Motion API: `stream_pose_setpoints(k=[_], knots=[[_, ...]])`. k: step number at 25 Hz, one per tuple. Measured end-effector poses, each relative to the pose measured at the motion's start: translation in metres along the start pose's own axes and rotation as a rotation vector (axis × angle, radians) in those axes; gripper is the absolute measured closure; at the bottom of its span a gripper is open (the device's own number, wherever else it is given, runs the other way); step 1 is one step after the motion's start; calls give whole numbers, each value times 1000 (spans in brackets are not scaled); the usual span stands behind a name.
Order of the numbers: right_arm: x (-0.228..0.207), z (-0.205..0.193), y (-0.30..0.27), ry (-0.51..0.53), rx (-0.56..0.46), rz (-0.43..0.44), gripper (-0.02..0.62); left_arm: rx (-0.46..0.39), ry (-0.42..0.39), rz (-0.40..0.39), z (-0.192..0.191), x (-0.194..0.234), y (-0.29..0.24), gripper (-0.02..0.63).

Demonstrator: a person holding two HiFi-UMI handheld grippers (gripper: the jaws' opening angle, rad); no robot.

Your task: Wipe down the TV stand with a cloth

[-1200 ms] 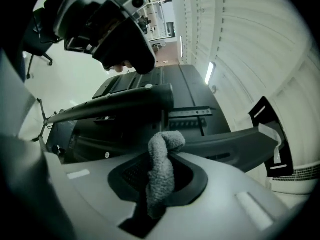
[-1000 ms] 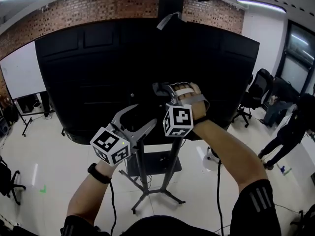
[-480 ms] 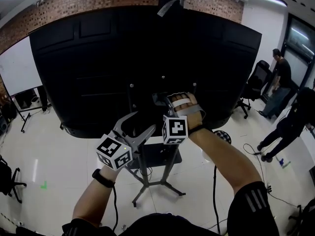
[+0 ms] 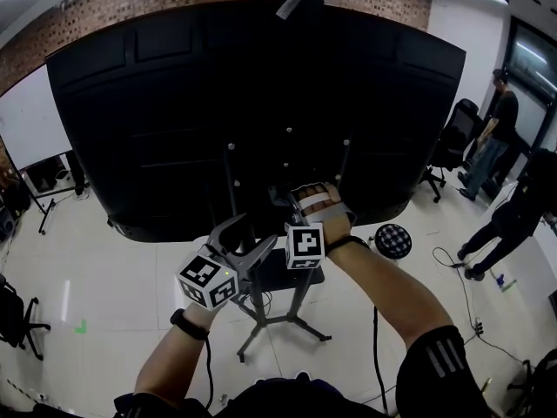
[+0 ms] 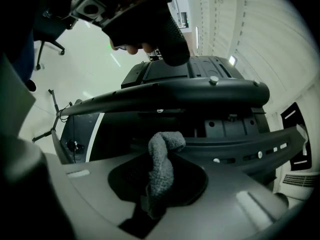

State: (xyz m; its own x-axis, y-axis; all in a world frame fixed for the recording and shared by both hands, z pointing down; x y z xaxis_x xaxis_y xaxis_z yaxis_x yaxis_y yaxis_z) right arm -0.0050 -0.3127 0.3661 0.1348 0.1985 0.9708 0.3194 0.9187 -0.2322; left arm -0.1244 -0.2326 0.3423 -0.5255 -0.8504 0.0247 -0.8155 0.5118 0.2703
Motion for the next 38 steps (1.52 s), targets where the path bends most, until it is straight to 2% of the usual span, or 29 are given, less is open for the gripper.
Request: stream_pose_setpoints(k=[10,13,15,18,22,26,30,38], knots=[[45,4,-11,-17,2,87,538,40,39,18,-25,5,4,307],[35,7,-1,-108,-38,72,538,36,39,15,-24,4,3,307],[24,8,13,-215,-93,55,537,27,25,3,-19,1,0,307],[-2,4,41,-387,-179,2,537,4,-20,-23,-6,-6,-8,307],[-41,-14,86,-503,-247,-121,537,-42,-68,-72,17,-23,-27,307],[-76,-55,124,-630,-274,-246,537,-82,-93,-125,38,-43,-51,307],[-97,-94,139,-680,-245,-320,535,-110,-116,-168,49,-56,-78,307],[-120,-151,127,-713,-244,-374,535,-116,-147,-193,57,-73,-126,302]])
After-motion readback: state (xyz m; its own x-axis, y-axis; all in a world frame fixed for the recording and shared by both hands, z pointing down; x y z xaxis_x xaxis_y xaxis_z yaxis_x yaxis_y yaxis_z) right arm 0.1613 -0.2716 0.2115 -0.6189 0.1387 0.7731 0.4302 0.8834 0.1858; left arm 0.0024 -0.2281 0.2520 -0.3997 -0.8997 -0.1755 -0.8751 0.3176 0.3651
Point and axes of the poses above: the fingertips, and each gripper's own axes: y backward along the fingers, x to its left, z out of its top, the point moved 8 cm from there along y, backward along the fingers, and after that the axes turned 7 degrees about -x, right-handed, at the moved point
